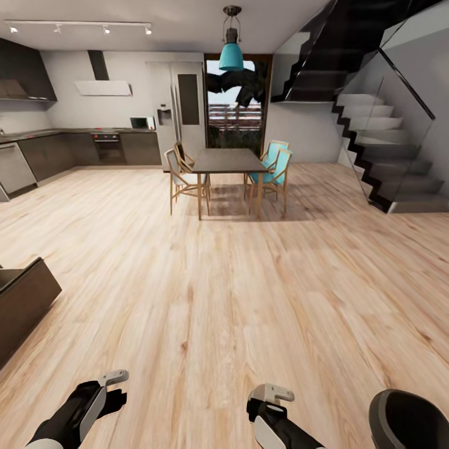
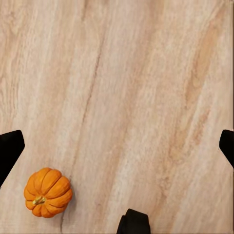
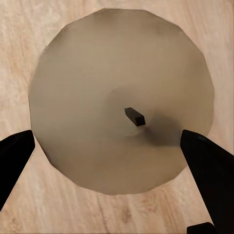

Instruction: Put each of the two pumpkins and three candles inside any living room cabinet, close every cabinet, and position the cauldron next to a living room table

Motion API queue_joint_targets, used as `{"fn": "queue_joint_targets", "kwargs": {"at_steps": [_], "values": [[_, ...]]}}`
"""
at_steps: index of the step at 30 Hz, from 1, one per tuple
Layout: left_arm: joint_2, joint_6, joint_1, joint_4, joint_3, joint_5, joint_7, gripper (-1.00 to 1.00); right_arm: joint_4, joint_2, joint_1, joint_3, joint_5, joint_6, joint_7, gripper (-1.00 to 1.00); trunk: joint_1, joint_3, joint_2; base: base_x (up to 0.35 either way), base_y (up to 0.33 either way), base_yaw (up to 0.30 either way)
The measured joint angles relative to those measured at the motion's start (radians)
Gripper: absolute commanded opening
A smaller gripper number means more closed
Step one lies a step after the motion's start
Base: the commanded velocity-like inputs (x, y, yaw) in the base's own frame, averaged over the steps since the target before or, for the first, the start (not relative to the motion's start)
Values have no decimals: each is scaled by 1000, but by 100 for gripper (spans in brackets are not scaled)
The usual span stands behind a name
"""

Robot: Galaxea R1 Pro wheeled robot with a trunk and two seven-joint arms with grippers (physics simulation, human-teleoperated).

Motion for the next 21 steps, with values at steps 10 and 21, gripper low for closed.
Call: {"fn": "queue_joint_targets", "kwargs": {"at_steps": [10, 21], "values": [[1, 0, 0, 0, 0, 0, 0, 100, 0, 0, 0, 0, 0, 0, 0, -100, 0, -1, 0, 330, 0, 0], [1, 0, 0, 0, 1, 0, 0, 100, 0, -1, 0, 0, 0, 0, 0, -100, 0, -1, 0, 330, 0, 0]]}}
